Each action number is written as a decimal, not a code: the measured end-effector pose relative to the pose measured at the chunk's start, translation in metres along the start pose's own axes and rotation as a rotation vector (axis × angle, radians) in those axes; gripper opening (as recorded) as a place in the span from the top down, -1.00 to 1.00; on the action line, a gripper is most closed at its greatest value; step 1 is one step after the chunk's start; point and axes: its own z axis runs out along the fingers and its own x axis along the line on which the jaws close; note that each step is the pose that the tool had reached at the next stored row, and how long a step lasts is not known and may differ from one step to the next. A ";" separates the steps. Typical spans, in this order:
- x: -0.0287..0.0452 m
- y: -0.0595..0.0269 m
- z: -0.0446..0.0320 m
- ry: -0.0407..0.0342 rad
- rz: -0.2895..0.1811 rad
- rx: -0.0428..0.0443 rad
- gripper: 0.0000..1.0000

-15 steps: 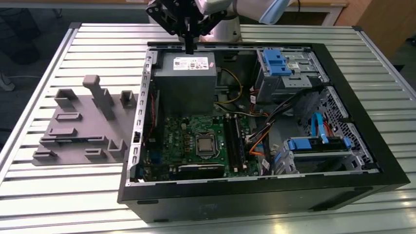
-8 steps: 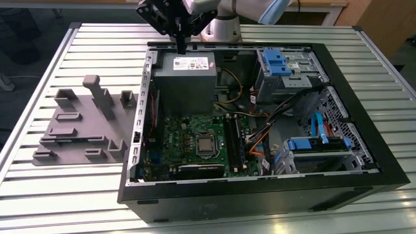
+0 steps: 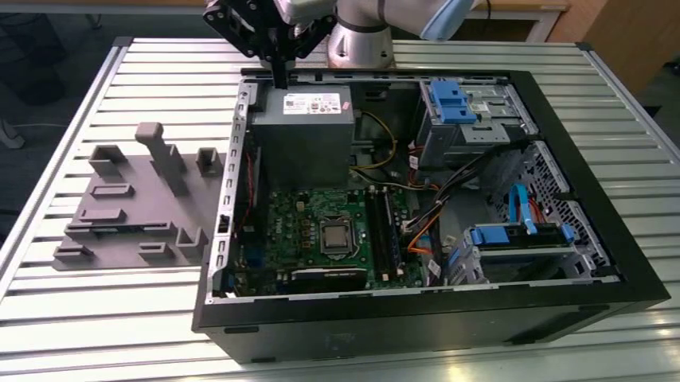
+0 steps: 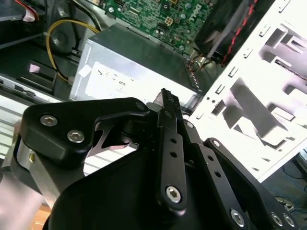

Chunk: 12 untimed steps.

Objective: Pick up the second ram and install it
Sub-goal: 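Reach for the second ram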

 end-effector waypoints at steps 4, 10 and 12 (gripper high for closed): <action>0.0082 -0.0006 -0.0002 0.0000 0.000 0.0000 0.79; 0.0198 -0.0015 -0.0005 0.0000 0.000 0.0000 0.79; 0.0233 -0.0018 -0.0007 0.0000 0.000 0.0001 0.79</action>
